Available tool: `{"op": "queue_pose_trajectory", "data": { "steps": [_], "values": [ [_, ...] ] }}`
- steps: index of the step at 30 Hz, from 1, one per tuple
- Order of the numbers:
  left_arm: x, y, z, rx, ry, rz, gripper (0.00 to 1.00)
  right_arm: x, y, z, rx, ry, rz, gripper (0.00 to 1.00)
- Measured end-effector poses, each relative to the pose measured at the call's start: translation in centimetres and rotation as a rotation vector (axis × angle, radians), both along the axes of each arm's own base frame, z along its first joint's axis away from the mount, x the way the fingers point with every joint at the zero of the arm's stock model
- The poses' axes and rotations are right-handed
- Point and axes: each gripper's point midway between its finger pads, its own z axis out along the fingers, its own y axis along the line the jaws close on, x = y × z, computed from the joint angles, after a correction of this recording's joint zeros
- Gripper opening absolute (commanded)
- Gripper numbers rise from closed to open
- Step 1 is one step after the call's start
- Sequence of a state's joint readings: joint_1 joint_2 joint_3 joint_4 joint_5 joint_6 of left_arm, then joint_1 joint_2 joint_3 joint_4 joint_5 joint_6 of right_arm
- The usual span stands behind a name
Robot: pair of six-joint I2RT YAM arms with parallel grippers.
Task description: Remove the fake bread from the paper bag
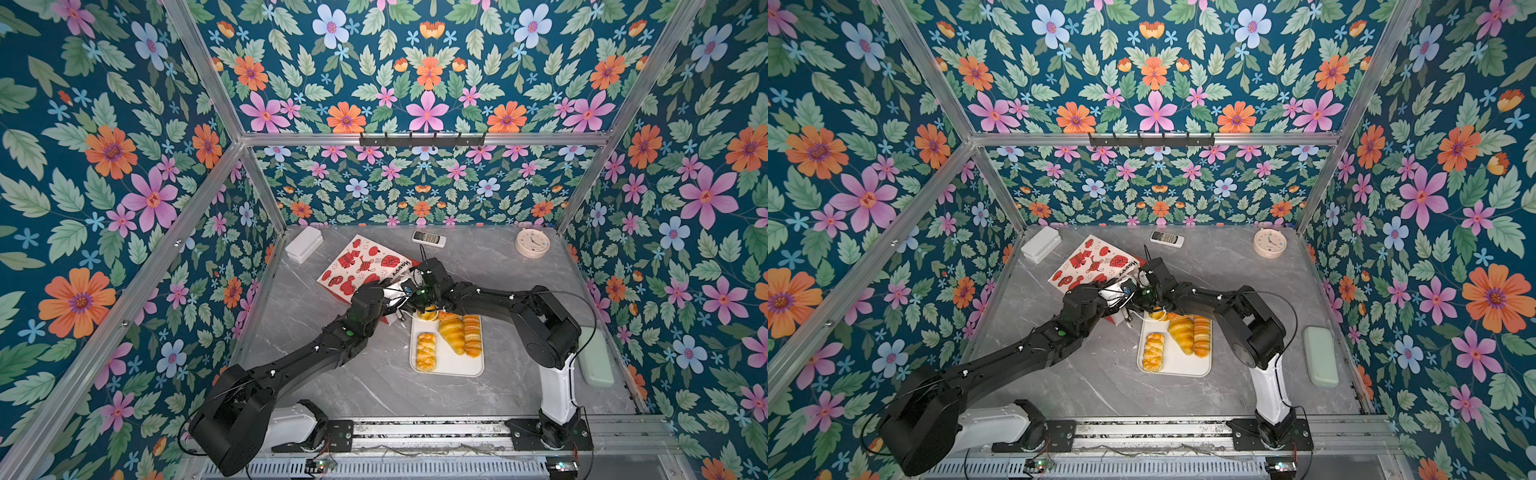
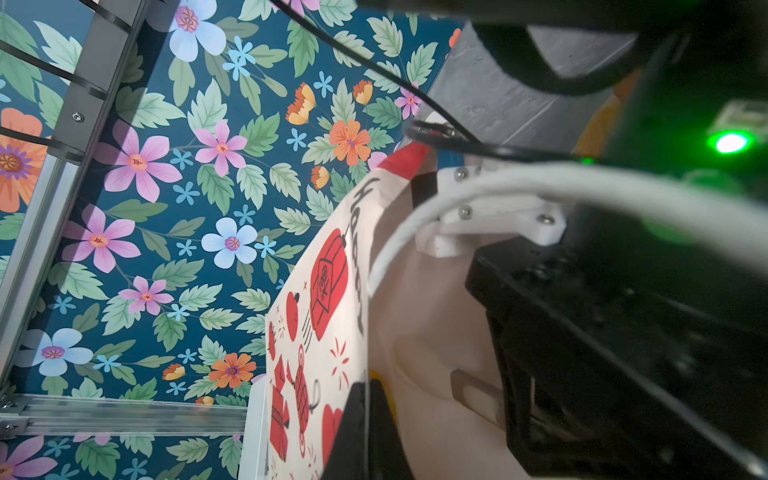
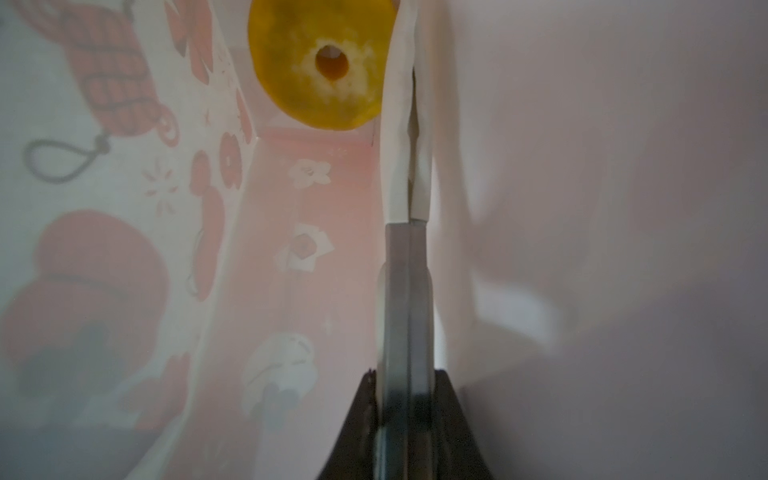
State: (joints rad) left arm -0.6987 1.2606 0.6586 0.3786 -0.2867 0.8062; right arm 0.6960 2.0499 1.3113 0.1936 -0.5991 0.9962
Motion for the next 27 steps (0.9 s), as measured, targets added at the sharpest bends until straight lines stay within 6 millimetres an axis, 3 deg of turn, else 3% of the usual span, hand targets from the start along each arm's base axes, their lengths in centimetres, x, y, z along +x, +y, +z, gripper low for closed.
{"op": "queue_pose_trajectory", "data": {
  "steps": [6, 11, 17, 27],
  "values": [
    [1.4, -0.7, 0.9, 0.076, 0.025, 0.008, 0.0, -0.2, 1.4, -1.2, 0.074, 0.111, 0.03, 0.03],
    [2.7, -1.9, 2.3, 0.154, 0.031, -0.014, 0.0, -0.6, 2.8, 0.7, 0.19, 0.172, 0.072, 0.03],
    [3.4, -2.7, 2.2, 0.26, 0.056, -0.057, 0.0, -0.8, 3.5, 2.6, 0.295, 0.238, 0.099, 0.03],
    [4.3, -4.3, 2.4, 0.413, 0.119, -0.155, 0.0, -0.3, 3.3, 3.4, 0.369, 0.335, 0.092, 0.03]
  ]
}}
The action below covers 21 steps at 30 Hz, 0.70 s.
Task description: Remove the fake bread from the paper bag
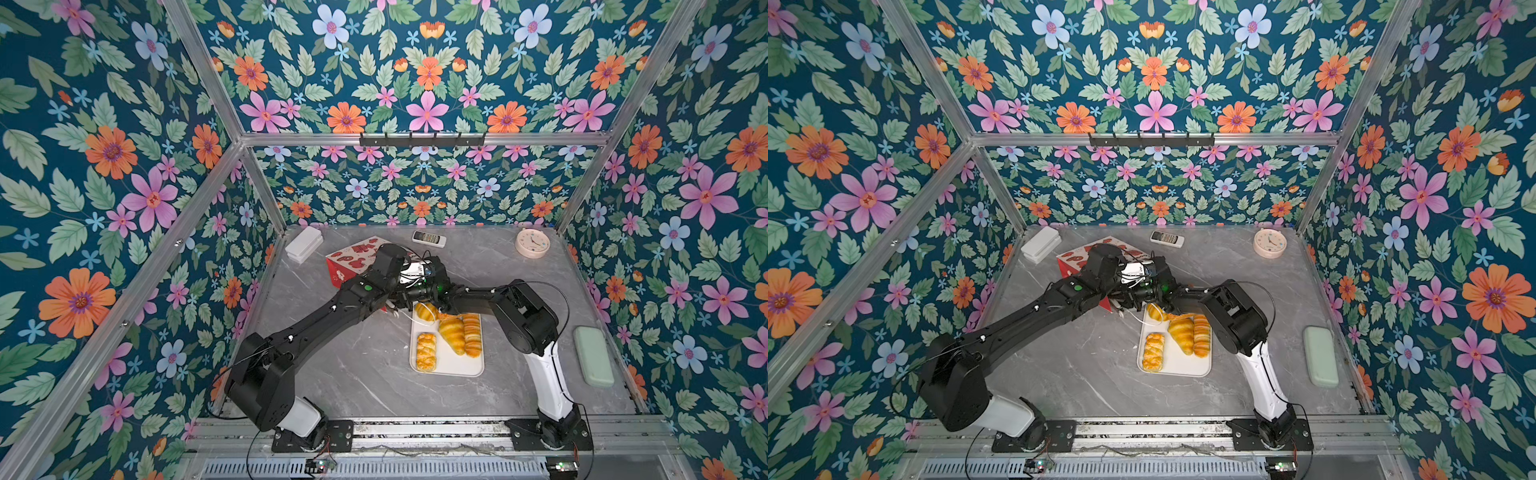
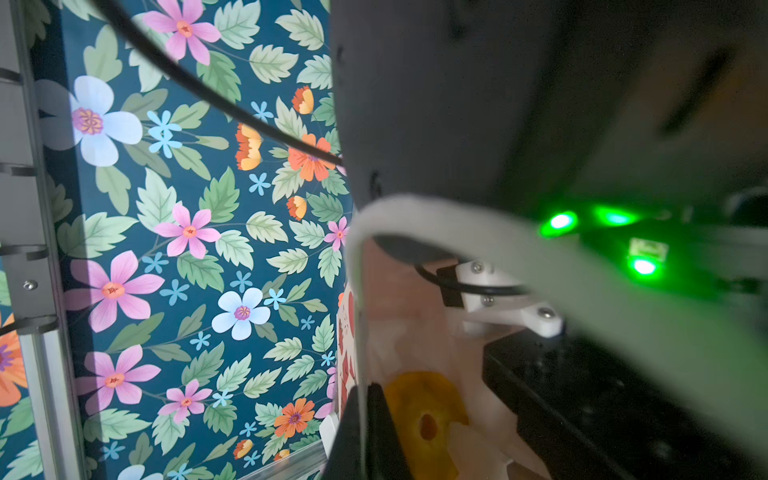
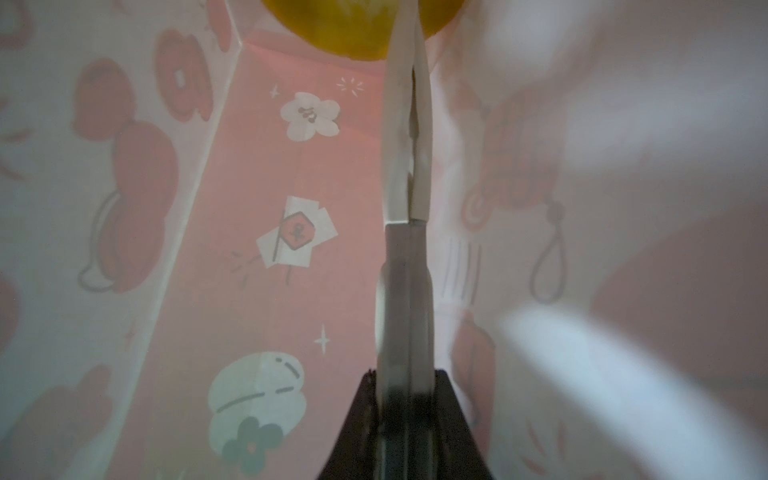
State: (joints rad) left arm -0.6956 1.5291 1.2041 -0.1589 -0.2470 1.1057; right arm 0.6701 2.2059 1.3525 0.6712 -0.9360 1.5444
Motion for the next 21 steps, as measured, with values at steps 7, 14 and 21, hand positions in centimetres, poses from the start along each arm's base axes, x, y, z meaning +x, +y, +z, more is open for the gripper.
{"op": "queue_pose_trajectory", "data": {
  "steps": [7, 14, 21],
  "values": [
    [1.9, -2.0, 0.3, 0.012, -0.005, -0.015, 0.0, -0.6, 1.0, 1.3, 0.064, 0.033, 0.012, 0.03],
    [1.4, -2.1, 0.2, -0.042, -0.039, -0.012, 0.0, -1.2, 0.8, 0.9, 0.047, 0.015, 0.012, 0.03],
    [-1.3, 0.1, -1.1, -0.09, -0.059, 0.013, 0.0, -1.6, -0.5, -1.2, -0.008, 0.015, -0.003, 0.02]
  ]
}}
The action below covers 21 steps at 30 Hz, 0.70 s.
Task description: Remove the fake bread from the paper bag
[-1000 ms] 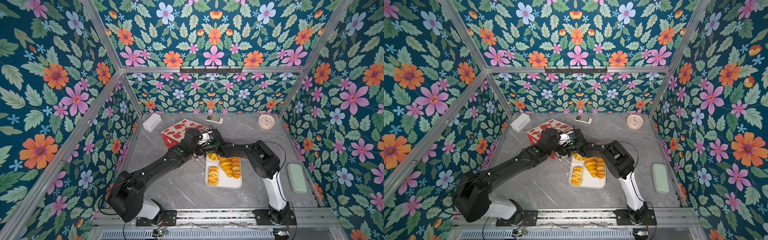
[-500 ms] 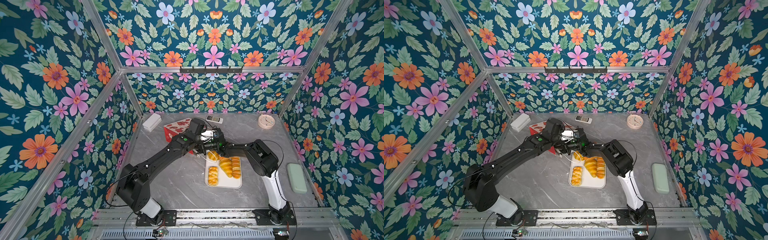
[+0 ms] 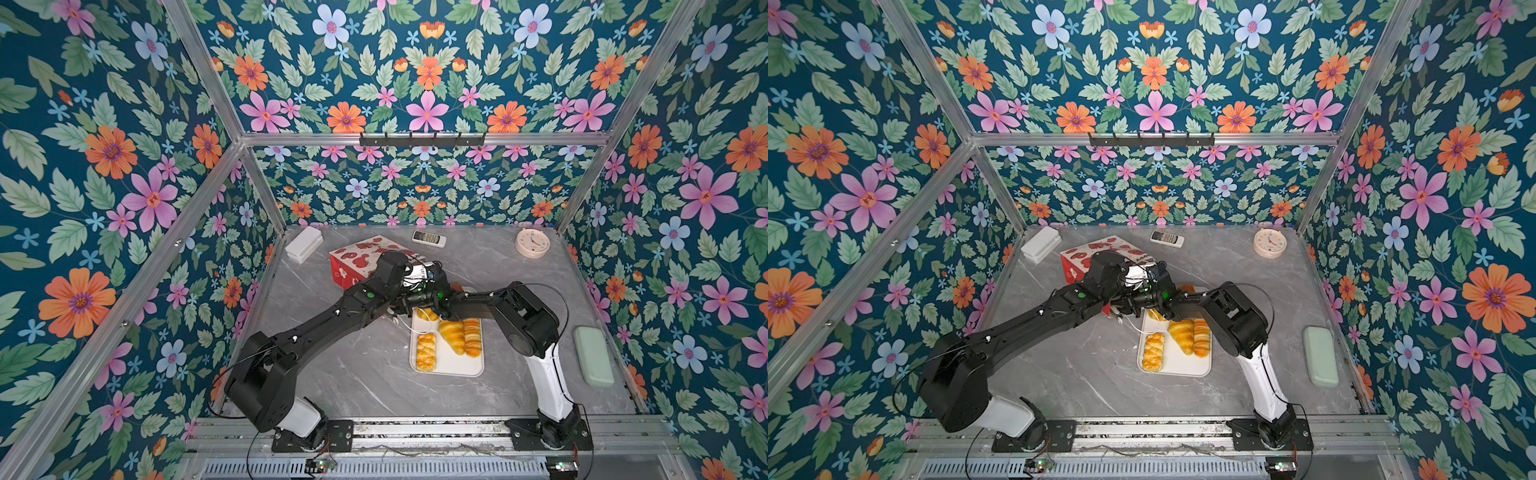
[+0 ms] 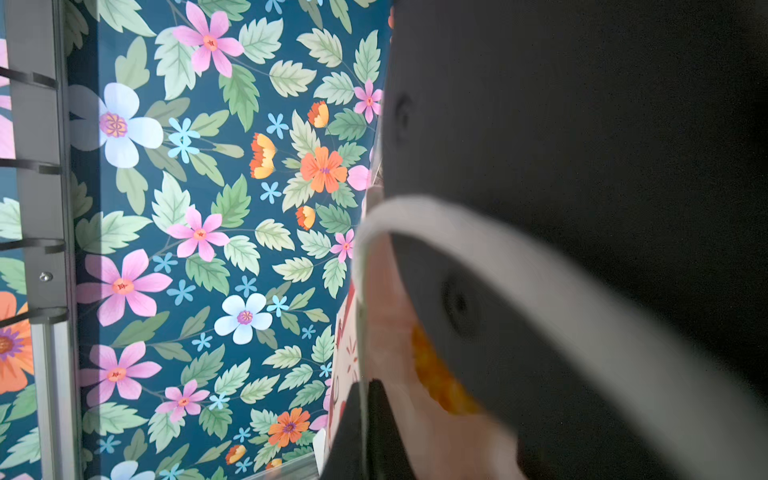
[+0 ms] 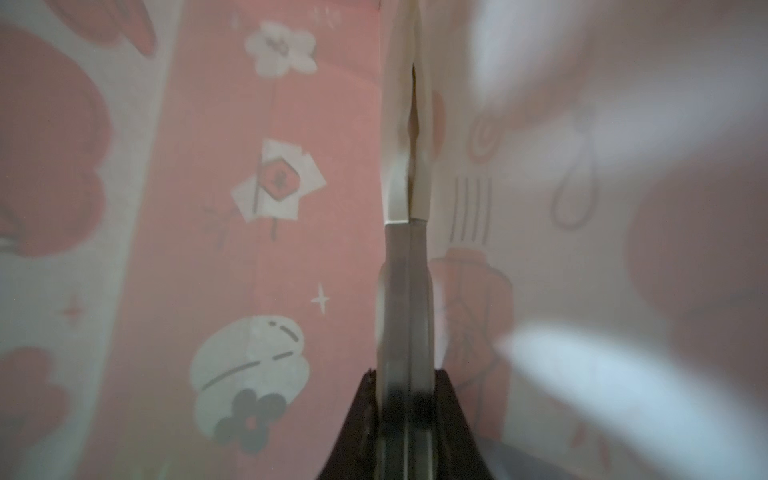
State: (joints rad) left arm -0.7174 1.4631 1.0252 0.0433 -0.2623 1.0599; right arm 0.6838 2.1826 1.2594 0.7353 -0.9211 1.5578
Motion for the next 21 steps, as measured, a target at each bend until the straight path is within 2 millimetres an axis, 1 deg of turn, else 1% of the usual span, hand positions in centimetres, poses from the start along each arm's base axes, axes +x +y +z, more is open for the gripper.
{"op": "queue_pose_trajectory", "data": {
  "steps": [3, 5, 9, 13, 15, 17, 21],
  "values": [
    [-1.4, 0.9, -1.2, 0.016, 0.006, 0.003, 0.0, -0.1, -0.6, -0.5, -0.029, 0.0, -0.015, 0.02],
    [-2.1, 1.3, -1.6, 0.009, 0.001, 0.011, 0.0, -0.2, -0.8, 0.3, -0.04, -0.031, -0.016, 0.02],
    [-2.7, 2.5, -1.3, -0.012, -0.032, 0.035, 0.0, -0.4, -1.5, 2.4, -0.074, -0.125, -0.023, 0.02],
    [-3.4, 3.1, -1.3, -0.035, -0.039, 0.048, 0.0, -0.2, -2.8, 3.0, -0.186, -0.229, -0.046, 0.02],
    [-3.6, 3.4, -1.2, -0.044, -0.044, 0.057, 0.0, -0.1, -3.5, 2.9, -0.248, -0.28, -0.053, 0.02],
    [-3.8, 3.5, -1.1, -0.051, -0.047, 0.062, 0.0, 0.1, -4.3, 2.3, -0.316, -0.322, -0.058, 0.04],
    [-3.9, 3.4, -1.3, -0.063, -0.049, 0.065, 0.0, 0.0, -5.6, 1.4, -0.418, -0.373, -0.044, 0.1]
  ]
}}
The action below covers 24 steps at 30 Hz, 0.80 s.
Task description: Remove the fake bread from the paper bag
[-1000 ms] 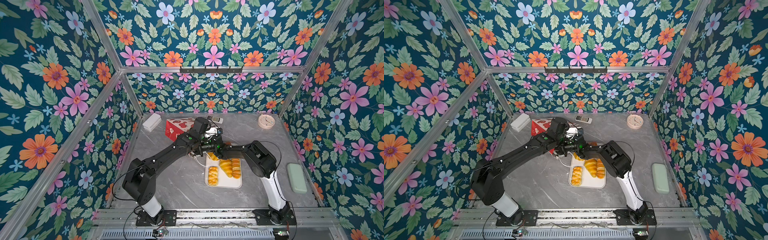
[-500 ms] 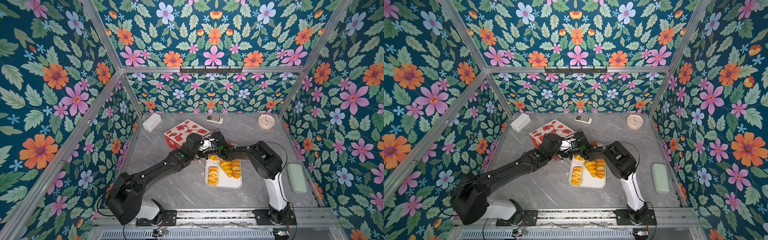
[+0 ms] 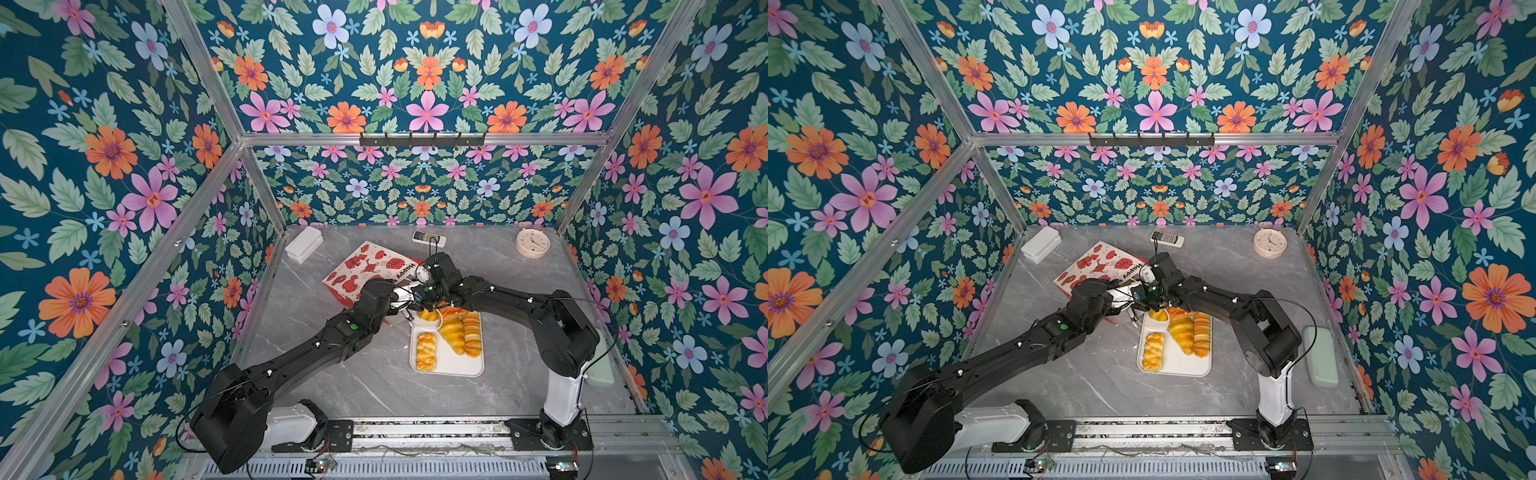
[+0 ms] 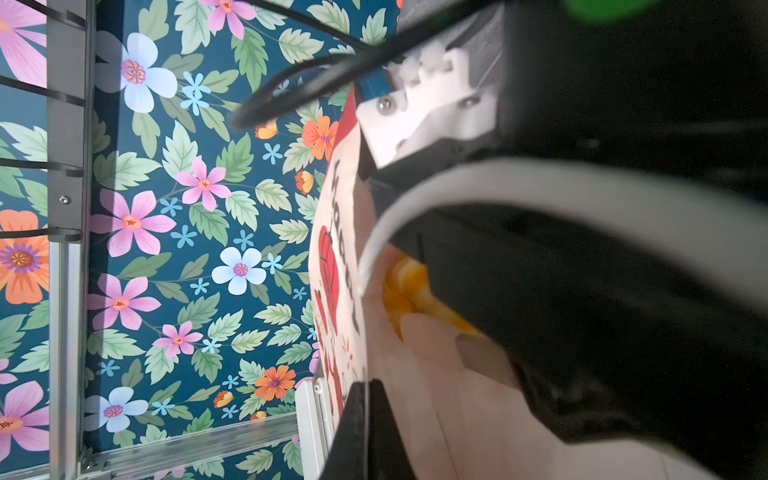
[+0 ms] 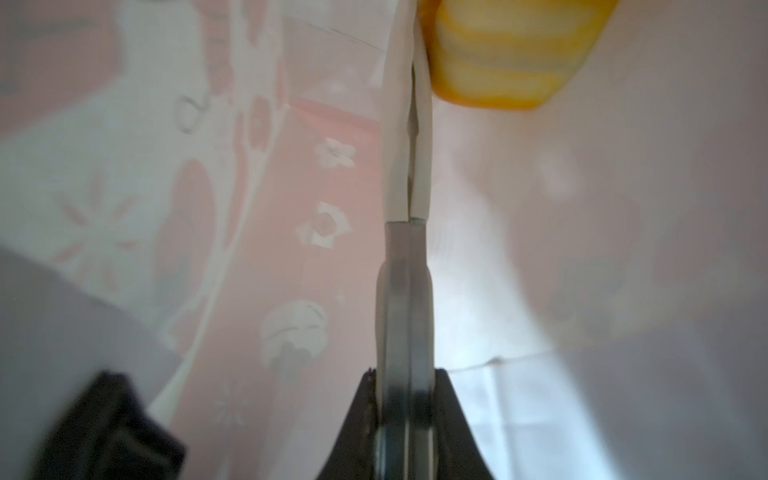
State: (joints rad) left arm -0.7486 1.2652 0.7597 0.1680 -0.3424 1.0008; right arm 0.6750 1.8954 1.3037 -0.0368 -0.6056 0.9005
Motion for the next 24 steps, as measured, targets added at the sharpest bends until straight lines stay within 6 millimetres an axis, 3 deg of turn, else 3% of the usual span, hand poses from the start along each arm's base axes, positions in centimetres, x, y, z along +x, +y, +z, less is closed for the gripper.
{"op": "queue_pose_trajectory", "data": {
  "steps": [12, 17, 24],
  "values": [
    [0.0, -1.9, -1.7, -0.02, 0.003, -0.01, 0.0, -0.7, -1.5, -1.4, -0.066, -0.018, 0.014, 0.27],
    [0.2, -2.4, -1.6, -0.05, -0.008, -0.003, 0.0, -0.9, -1.0, 0.0, 0.012, -0.017, 0.024, 0.29],
    [0.1, -2.1, -1.2, -0.044, -0.014, 0.006, 0.0, -1.5, -1.0, -0.1, 0.099, 0.038, 0.026, 0.28]
  ]
}}
